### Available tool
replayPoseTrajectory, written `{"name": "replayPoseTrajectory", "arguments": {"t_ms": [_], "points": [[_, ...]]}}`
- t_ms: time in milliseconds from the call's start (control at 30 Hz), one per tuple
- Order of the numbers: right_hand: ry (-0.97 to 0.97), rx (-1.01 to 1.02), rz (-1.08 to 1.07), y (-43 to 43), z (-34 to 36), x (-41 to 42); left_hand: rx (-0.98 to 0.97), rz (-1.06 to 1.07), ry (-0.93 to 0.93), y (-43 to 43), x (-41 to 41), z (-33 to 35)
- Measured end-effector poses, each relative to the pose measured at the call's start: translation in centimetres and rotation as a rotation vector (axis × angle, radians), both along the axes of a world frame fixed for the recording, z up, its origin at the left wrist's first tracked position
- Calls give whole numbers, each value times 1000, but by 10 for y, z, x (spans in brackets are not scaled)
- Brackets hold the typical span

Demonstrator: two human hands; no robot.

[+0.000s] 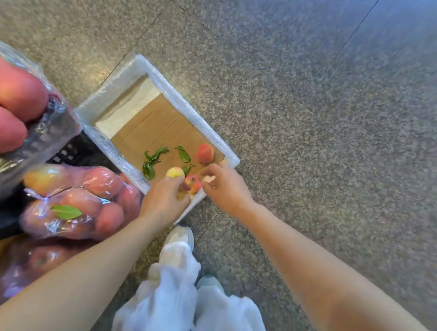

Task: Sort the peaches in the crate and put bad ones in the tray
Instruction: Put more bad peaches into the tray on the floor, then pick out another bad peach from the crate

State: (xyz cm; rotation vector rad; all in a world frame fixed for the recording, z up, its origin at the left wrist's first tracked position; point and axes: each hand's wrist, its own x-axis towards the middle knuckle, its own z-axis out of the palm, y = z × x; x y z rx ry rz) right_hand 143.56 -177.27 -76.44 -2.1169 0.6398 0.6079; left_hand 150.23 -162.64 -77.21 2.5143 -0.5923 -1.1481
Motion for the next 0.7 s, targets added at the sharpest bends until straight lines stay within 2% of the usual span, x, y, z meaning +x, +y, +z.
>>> {"name": "replayPoseTrajectory", "arguments": {"t_ms": [233, 433, 567, 700], "points": [[-150, 27, -15, 6, 221, -14, -110, 56, -117, 10, -15, 221], [-314, 3, 67, 46, 401, -10, -259, 124, -361, 68, -34, 405], [-477, 31, 181, 102, 487, 5, -344, 149, -619, 126, -46, 496], [-694, 63, 345, 171, 552, 23, -364, 172, -981, 200, -52, 561]]}}
